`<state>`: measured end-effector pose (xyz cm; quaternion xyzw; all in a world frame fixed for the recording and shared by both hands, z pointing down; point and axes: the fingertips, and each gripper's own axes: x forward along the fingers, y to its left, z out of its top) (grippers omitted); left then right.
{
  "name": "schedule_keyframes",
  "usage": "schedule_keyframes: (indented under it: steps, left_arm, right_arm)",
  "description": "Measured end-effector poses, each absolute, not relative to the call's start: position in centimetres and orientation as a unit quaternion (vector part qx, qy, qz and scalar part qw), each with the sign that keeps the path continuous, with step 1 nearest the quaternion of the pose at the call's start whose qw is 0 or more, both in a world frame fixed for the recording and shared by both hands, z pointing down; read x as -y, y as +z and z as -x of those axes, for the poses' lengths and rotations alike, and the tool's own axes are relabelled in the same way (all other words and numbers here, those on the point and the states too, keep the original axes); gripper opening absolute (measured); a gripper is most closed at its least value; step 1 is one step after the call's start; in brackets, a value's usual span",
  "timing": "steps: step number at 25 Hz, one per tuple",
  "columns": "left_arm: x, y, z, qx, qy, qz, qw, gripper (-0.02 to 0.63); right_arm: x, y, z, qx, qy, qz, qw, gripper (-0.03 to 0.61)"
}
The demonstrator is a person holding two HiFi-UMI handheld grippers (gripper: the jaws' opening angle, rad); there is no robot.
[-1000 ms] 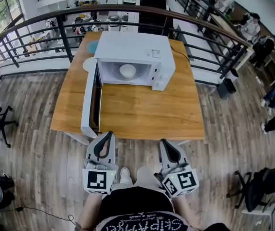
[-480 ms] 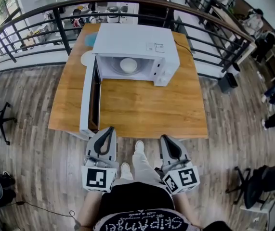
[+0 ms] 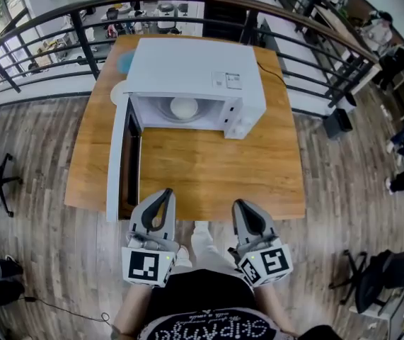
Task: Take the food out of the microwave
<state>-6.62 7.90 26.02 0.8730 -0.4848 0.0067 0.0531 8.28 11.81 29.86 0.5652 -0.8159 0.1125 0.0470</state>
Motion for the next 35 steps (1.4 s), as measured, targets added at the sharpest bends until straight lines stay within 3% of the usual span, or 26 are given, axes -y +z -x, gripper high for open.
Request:
schedule_keyframes:
  steps: [15, 35]
  left_arm:
    - [2.6, 27.1, 5.1, 0.542, 0.021, -0.839, 0.043, 0.034]
    - [6.3, 28.5, 3.8, 0.548, 0.048, -0.835, 0.034, 0.032]
  right_arm:
    - [-0.2, 30.3, -12.3, 0.849, 0.116, -0.512, 0.059, 0.035]
    - [3.8, 31.5, -13.6, 0.858, 0.126, -0.496, 0.049, 0.035]
